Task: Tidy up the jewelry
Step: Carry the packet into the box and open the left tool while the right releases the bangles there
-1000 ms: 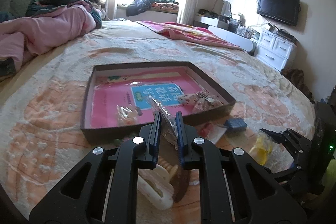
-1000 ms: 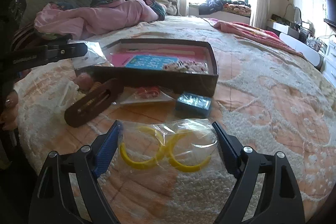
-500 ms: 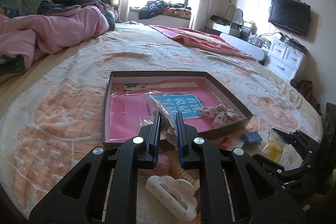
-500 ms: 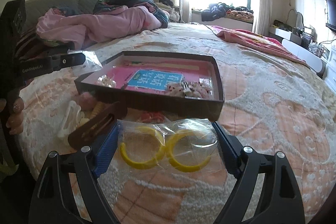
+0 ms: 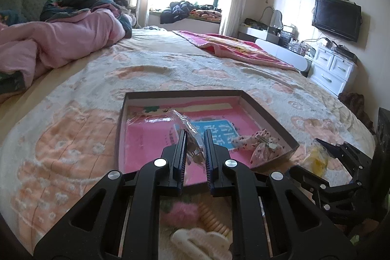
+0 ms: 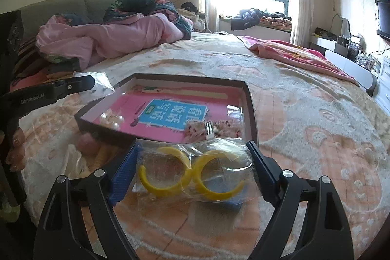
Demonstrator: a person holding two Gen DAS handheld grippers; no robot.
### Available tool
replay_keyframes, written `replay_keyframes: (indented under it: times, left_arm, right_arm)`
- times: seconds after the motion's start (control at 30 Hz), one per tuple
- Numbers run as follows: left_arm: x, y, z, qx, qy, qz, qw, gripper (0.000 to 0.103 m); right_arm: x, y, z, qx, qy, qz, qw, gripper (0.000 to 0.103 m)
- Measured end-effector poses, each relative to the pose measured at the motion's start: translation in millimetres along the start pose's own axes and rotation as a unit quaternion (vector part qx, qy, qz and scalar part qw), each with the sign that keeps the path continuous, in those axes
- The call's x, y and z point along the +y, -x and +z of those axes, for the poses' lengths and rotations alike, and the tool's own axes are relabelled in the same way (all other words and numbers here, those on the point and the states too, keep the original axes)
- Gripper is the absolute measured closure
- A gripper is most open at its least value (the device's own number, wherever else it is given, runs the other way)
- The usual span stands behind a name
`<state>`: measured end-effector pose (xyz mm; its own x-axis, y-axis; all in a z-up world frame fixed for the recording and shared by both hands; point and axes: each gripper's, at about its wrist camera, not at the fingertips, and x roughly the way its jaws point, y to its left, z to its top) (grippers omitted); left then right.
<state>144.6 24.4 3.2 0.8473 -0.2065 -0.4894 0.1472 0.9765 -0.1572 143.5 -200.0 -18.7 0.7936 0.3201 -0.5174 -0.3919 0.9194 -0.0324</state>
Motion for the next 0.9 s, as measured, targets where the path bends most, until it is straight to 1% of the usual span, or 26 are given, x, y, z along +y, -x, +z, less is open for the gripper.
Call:
replay_keyframes:
  times: [0.33,0.7,0.9]
  left_arm:
    - [-8,-18,10,0.005,-0.014,-0.013,0.9998,0.095]
    - [-7,-35,12,0.016,-0.015,-0.013,0.9997,0.095]
    - [-6,-48,12,0.028,-0.016,-0.012,0.9994,0.095]
  right_arm:
    - [-7,-21,21,-0.004,0.004,-0.010,1.000,0.020]
    - [-14,-45,33,0.012,0.007,-0.015,1.000,0.020]
    - [-13,-58,36,0.024,0.016,-0.015,0.999,0.020]
